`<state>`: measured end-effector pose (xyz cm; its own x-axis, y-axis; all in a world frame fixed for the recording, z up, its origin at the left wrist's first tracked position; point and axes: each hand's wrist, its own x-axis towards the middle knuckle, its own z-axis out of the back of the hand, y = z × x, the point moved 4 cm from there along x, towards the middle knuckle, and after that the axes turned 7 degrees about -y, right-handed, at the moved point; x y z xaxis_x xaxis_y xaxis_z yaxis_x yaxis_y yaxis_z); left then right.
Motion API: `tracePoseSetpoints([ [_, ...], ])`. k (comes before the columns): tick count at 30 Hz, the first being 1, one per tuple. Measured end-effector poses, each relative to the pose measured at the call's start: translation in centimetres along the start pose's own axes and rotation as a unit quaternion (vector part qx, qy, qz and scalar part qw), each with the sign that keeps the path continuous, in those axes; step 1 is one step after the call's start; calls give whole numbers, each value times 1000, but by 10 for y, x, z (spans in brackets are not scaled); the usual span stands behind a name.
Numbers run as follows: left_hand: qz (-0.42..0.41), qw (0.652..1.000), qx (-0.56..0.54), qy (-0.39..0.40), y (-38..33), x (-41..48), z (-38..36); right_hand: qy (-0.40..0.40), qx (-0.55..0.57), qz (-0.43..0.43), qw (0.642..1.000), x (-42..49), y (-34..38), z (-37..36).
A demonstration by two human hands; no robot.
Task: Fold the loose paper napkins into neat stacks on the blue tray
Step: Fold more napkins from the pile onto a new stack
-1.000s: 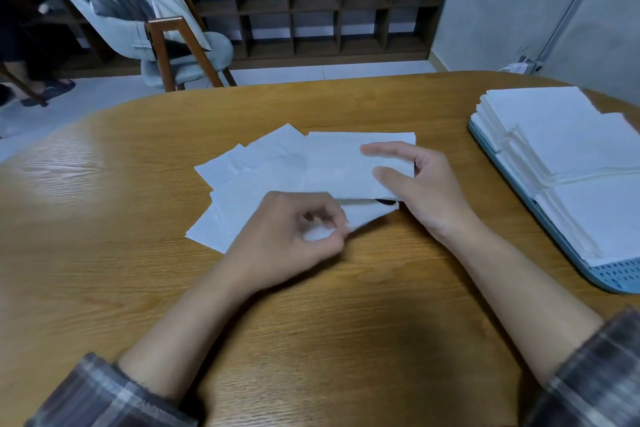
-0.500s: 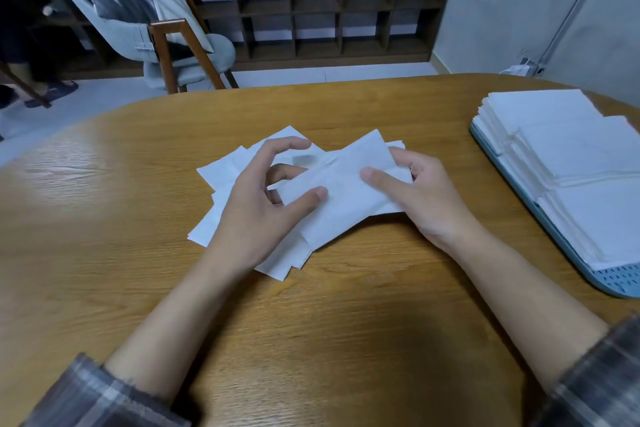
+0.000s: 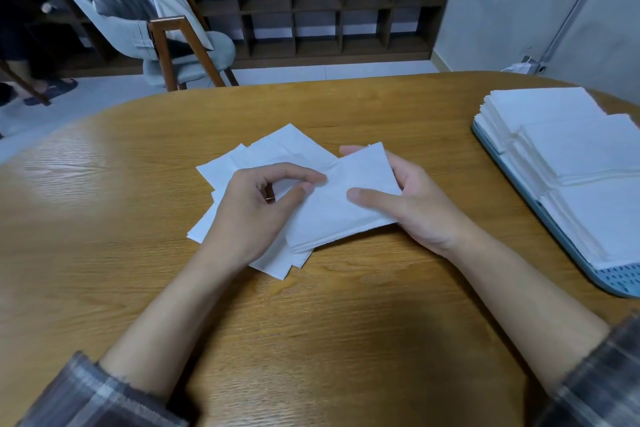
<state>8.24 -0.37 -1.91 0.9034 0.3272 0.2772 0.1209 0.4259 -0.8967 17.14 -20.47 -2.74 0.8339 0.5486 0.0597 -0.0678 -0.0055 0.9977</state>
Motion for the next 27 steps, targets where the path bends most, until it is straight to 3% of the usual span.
tracePoseSetpoints([
  [9,4,1000,16,-1,-1,-2,-1,9,-27,-11,1000,-1,1,2],
  [13,-61,991,96,-66,-7,-5,-1,-4,-43,-5,999,0,2,2],
  [19,-77,986,149,23,-9,-13,-14,-1,-39,9,999,-3,5,0],
  [27,-26,989,145,9,-6,-8,-9,50,-45,52,996,-7,15,1],
])
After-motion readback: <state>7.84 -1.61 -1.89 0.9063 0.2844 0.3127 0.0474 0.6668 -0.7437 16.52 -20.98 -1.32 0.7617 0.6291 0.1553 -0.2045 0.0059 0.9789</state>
